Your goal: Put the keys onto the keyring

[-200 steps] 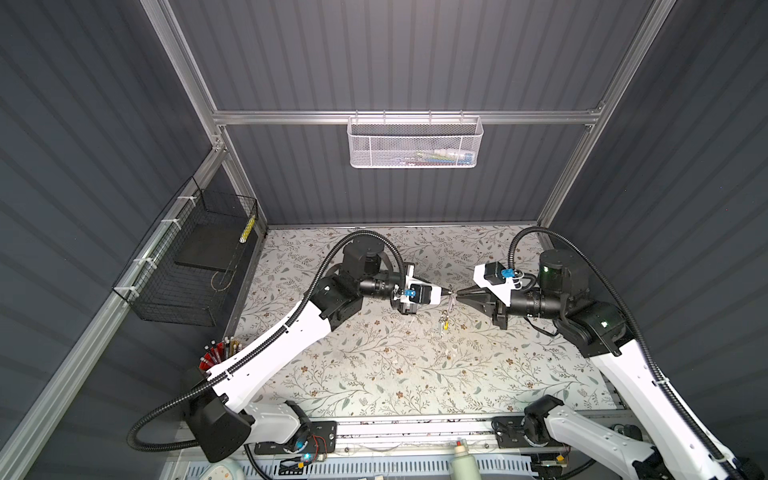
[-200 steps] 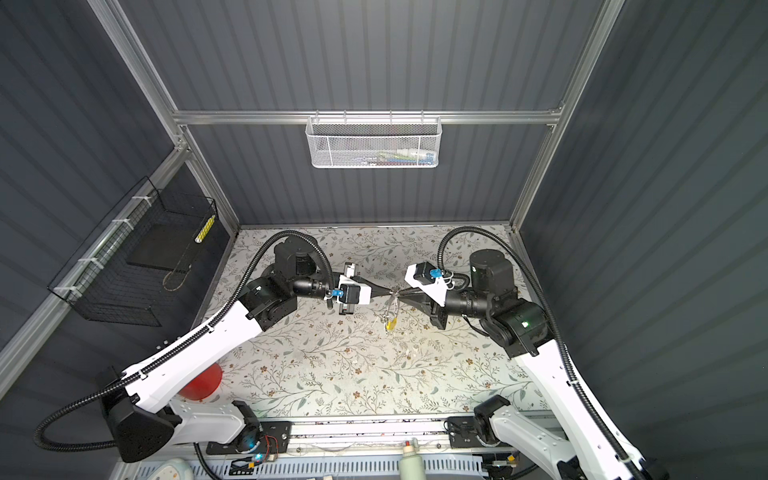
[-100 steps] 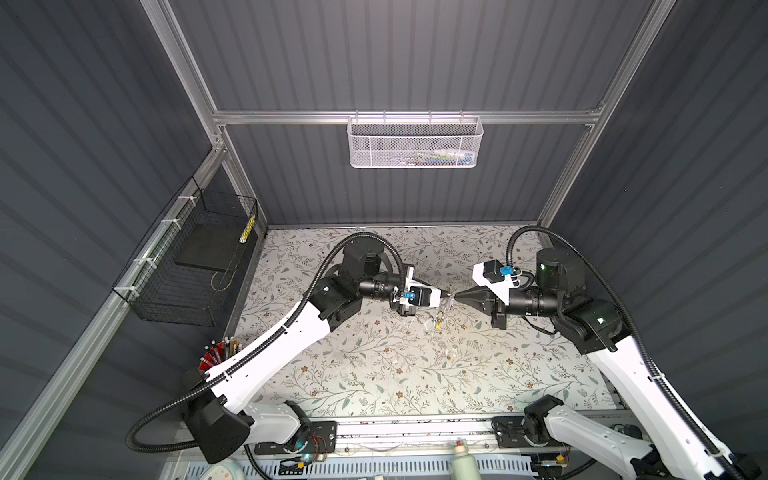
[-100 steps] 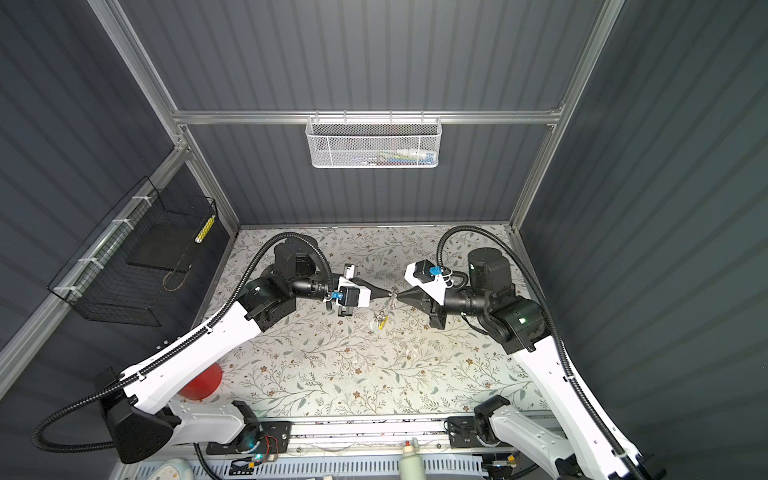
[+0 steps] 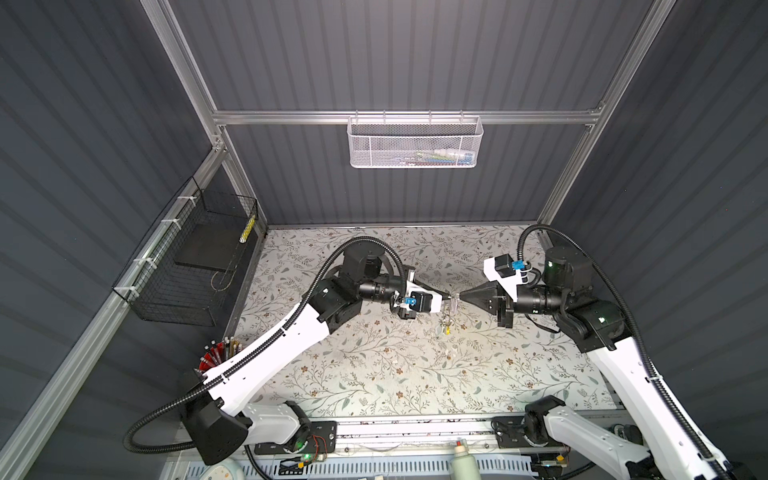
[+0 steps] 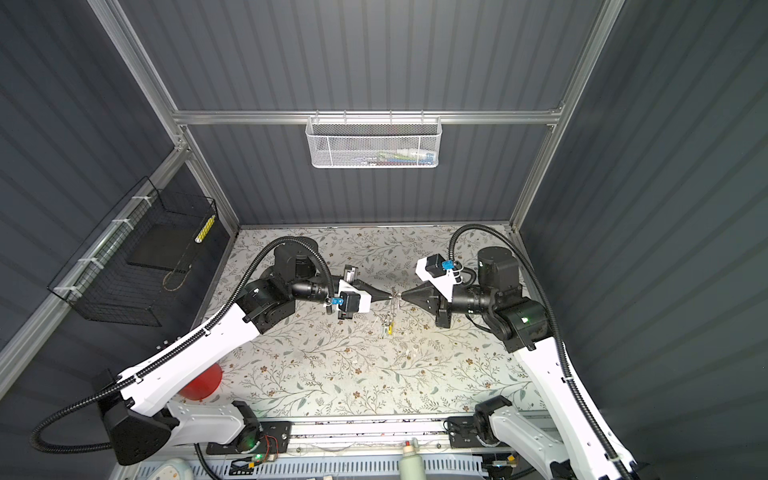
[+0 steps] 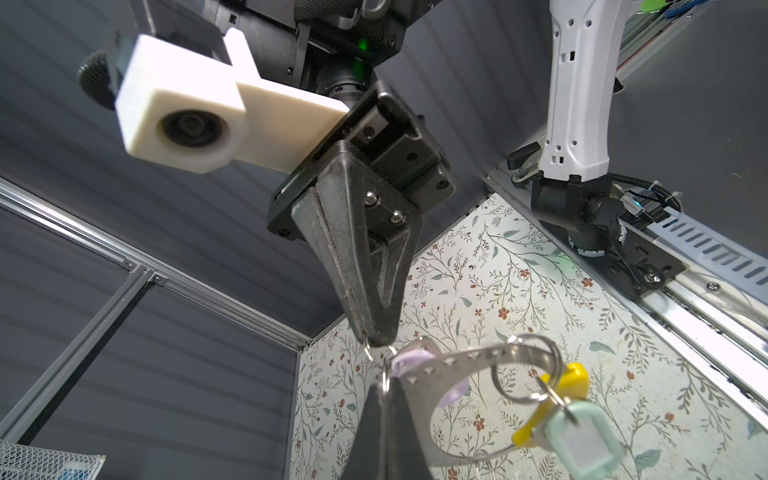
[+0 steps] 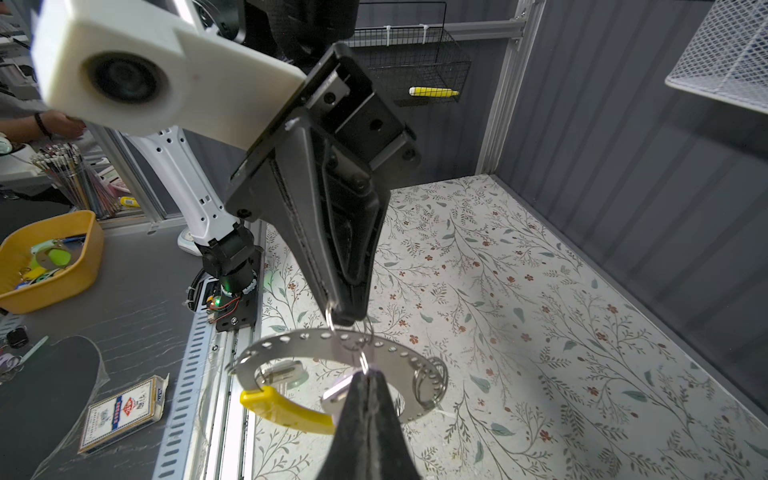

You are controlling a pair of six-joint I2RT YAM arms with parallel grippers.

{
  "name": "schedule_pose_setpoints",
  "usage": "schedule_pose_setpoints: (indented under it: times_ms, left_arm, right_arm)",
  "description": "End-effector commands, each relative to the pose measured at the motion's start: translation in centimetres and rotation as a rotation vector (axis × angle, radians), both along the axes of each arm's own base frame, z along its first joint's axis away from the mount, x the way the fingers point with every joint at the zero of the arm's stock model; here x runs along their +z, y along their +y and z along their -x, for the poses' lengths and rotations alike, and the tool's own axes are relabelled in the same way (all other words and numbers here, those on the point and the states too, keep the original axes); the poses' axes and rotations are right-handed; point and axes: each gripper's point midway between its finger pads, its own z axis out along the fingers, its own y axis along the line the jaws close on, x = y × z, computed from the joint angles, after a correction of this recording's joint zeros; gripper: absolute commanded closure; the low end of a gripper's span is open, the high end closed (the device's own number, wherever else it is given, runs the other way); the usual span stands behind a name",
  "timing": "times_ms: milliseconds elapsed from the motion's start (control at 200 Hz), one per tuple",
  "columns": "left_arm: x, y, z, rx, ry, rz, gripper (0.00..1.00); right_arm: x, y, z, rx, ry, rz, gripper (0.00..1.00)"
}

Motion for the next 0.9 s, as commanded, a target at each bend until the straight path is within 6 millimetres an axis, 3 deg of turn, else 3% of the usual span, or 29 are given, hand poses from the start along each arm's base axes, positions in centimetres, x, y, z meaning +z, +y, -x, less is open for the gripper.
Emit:
schedule_pose_setpoints:
  times_ms: [0, 180, 325, 375, 650, 770, 890]
  left_arm:
    - [1.7, 0.5, 0.7, -0.010, -0.010, 0.037, 1.00]
    - [2.1, 0.3, -0.1, 0.031, 0.007, 0.050, 1.00]
    - [2.3, 0.0, -0.8, 0.064, 0.028, 0.049, 1.00]
    - [2.4, -0.1, -1.0, 0.069, 0.029, 0.050, 1.00]
    - [2.4, -0.3, -1.4, 0.087, 0.036, 0.054, 1.00]
    - [2.4, -0.4, -1.8, 0.103, 0.038, 0.052, 1.00]
    - [2.5, -0.5, -2.1, 0.115, 0.042, 0.056, 1.00]
  right_arm:
    - [0.5, 0.2, 0.1, 0.029, 0.031, -0.029, 1.00]
    - [-0.4, 0.1, 0.0, 0.020, 0.061, -0.013, 1.00]
    - [-1.2, -0.3, -1.3, -0.063, 0.049, 0.001, 0.63]
    - [-1.7, -0.8, -2.1, -0.128, 0.026, 0.011, 0.58]
    - [-1.8, -1.0, -2.9, -0.211, 0.005, -0.046, 0.57]
    - [-1.3, 0.0, -2.3, -0.158, 0.001, -0.083, 0.56]
    - [-2.1, 0.9, -1.9, -0.125, 0.018, -0.050, 0.55]
